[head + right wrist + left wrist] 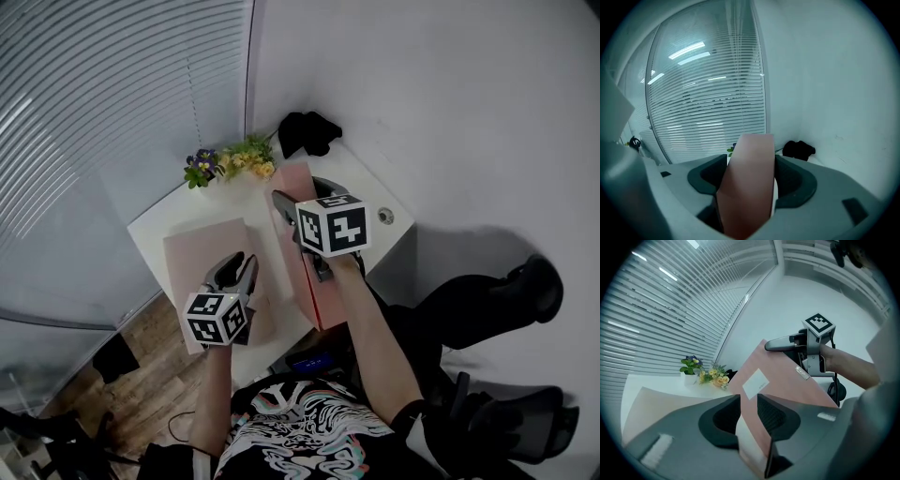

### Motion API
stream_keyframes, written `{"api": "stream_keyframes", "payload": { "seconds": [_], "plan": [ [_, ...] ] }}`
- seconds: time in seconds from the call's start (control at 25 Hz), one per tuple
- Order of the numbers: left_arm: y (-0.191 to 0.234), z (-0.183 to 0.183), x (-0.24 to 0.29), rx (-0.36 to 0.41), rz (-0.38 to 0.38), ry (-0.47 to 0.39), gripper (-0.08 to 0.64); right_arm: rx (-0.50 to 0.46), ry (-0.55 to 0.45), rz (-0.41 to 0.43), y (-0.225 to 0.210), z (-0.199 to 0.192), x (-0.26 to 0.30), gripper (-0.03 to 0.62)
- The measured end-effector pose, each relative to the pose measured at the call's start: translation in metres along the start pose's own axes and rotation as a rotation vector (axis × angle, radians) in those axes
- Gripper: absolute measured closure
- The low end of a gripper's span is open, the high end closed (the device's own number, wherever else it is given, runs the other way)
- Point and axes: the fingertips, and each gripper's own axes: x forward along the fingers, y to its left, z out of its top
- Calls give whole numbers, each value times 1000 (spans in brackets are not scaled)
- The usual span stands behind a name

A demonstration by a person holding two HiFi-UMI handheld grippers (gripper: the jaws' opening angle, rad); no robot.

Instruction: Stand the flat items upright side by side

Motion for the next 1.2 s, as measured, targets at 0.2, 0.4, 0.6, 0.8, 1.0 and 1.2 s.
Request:
{"api": "stream_keyframes", "payload": {
  "seconds": [0.2,0.4,0.6,0.8,1.0,1.2],
  "plan": [
    [-5,-3,1,9,-10,11,451,-3,-89,-11,-1,11,-13,273],
    [-10,-3,4,14,-24,11,456,-11,-185,-23,-1,19,-26,273],
    [-16,-4,4,26,-37,21,457,-23,-304,-37,-2,26,-43,273],
    [-20,-2,3,37,-44,17,459,-48,-398,-46,2,26,-59,272],
    [-25,-4,3,44,-48,18,459,-81,-508,-62,8,19,-79,270],
    [-29,-8,-1,51,-47,22,459,-108,-575,-63,13,9,-97,268]
  ]
}}
